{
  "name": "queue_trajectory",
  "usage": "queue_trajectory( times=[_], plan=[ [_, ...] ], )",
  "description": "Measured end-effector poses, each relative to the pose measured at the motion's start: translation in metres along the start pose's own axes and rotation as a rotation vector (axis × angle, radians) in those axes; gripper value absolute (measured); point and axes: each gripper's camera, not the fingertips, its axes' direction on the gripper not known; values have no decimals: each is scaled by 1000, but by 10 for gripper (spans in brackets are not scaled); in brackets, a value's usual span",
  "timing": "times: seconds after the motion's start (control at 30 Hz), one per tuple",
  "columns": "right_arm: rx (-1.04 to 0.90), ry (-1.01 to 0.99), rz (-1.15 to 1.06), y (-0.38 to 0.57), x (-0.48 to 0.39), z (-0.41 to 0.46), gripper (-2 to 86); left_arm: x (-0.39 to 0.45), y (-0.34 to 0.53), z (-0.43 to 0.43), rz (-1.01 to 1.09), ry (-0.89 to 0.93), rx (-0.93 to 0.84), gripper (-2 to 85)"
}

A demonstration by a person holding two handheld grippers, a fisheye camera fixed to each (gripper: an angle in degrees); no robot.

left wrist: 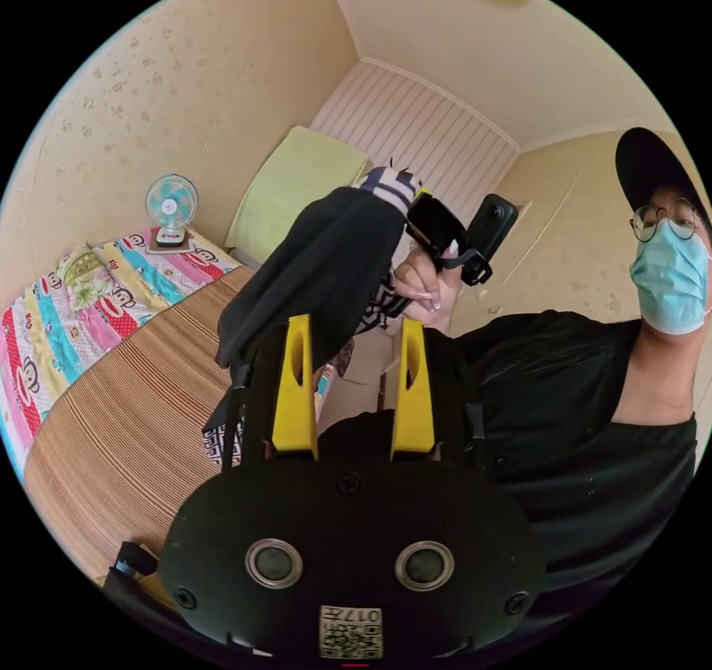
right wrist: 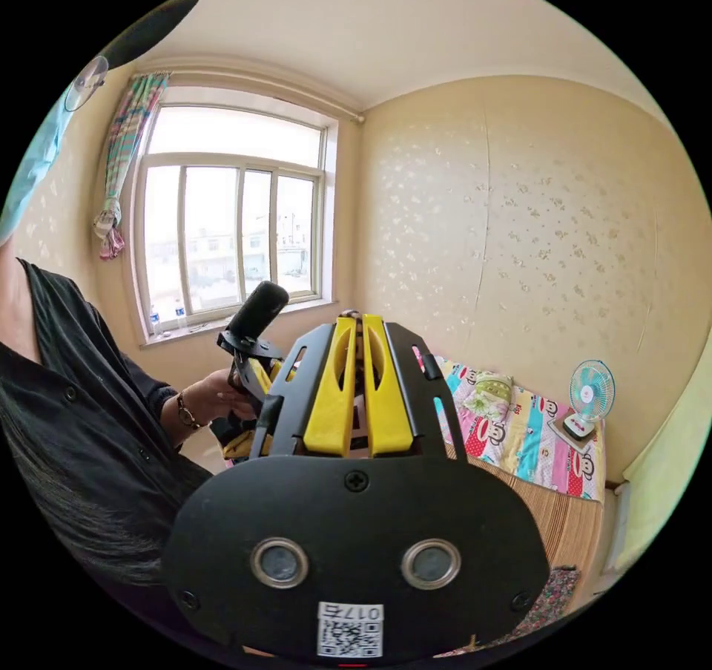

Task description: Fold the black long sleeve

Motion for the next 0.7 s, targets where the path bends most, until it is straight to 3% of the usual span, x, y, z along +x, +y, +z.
queue_trajectory(
  times=[0.07, 0.13, 0.17, 0.27, 0.4, 0.5, 0.57, 0.63, 0.7],
  plan=[
    [-6, 61, -11, 2, -1, -6, 22, 14, -13, 24, 23, 26, -15, 123],
    [-11, 162, -17, 13, 3, -16, 25, 26, -18, 27, 4, -108, 37, 18],
    [-15, 186, -12, 17, 6, -19, 26, 28, -18, 24, 11, -132, 60, 13],
    [-21, 255, 103, 50, 39, -32, 33, 31, -20, -9, 89, 1, 184, -3],
    [19, -50, 336, 127, 103, -49, 58, 14, -45, -45, 76, 197, 288, -7],
    [62, -92, 496, 199, 128, -60, 79, 19, -67, -56, 110, 288, 315, -7],
    [-16, -116, 616, 242, 146, -56, 96, 29, -79, -63, 143, 321, 311, -8],
    [-163, -266, 738, 295, 167, -29, 116, 50, -91, -73, 206, 382, 282, -8],
    [-166, -421, 805, 329, 178, -1, 124, 67, -99, -80, 238, 410, 250, -8]
  ],
)
